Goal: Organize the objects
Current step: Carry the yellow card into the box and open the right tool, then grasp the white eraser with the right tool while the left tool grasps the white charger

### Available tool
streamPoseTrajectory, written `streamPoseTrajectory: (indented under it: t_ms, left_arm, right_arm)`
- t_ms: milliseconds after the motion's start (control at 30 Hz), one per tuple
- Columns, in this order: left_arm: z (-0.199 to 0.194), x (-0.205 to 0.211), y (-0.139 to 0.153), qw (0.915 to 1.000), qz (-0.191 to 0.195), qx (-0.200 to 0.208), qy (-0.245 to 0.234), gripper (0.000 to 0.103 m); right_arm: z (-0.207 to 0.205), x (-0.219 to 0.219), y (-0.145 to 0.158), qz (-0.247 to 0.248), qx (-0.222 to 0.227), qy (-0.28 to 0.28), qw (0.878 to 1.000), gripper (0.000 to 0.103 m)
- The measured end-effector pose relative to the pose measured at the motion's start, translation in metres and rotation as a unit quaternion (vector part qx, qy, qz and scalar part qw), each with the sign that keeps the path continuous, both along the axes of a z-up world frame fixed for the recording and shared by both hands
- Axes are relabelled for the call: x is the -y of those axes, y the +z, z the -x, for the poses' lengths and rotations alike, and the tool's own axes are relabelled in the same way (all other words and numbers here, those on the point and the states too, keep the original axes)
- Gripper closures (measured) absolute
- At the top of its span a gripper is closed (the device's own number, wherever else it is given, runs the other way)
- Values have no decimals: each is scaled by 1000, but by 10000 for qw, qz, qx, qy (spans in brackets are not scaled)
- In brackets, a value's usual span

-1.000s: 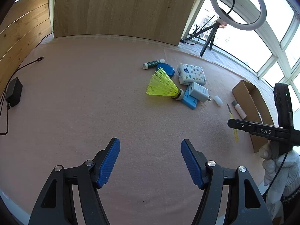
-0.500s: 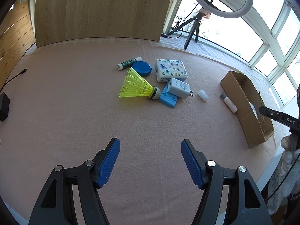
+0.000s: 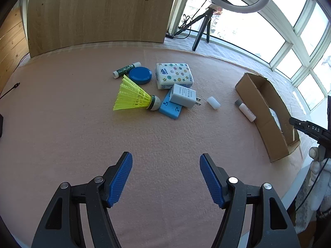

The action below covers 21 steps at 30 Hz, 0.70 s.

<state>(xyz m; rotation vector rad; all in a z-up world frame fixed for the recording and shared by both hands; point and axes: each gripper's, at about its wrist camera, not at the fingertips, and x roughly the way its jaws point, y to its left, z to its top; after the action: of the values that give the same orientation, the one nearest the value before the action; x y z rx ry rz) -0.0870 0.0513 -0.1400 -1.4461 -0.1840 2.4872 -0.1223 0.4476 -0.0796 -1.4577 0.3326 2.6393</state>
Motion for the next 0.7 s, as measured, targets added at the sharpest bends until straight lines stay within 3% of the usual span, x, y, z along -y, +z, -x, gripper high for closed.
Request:
streamPoseTrajectory:
  t_ms: [100,167,200,467,700]
  left_arm:
    - [1,-2,0,10000,-2,-11,-12,32]
    - [1,-3,0,10000,4,-6,-7,32]
    - [1,-3,0,10000,7,-5,-11,32]
    - [2,-4,2,10000,27,-13,-22,32]
    - [4,-6,1,9999,86,-26,-102,32]
  right_arm:
    - [0,-1,-1,-22,14,7,10000,56]
    - [1,-1,-2,-76,85,12,9999,41]
    - [1,0,-1,-123,64,-9,9999,39]
    - [0,3,3,-204,-4,51,9998,39]
    - [-1,12,13,78,-192,230,9995,39]
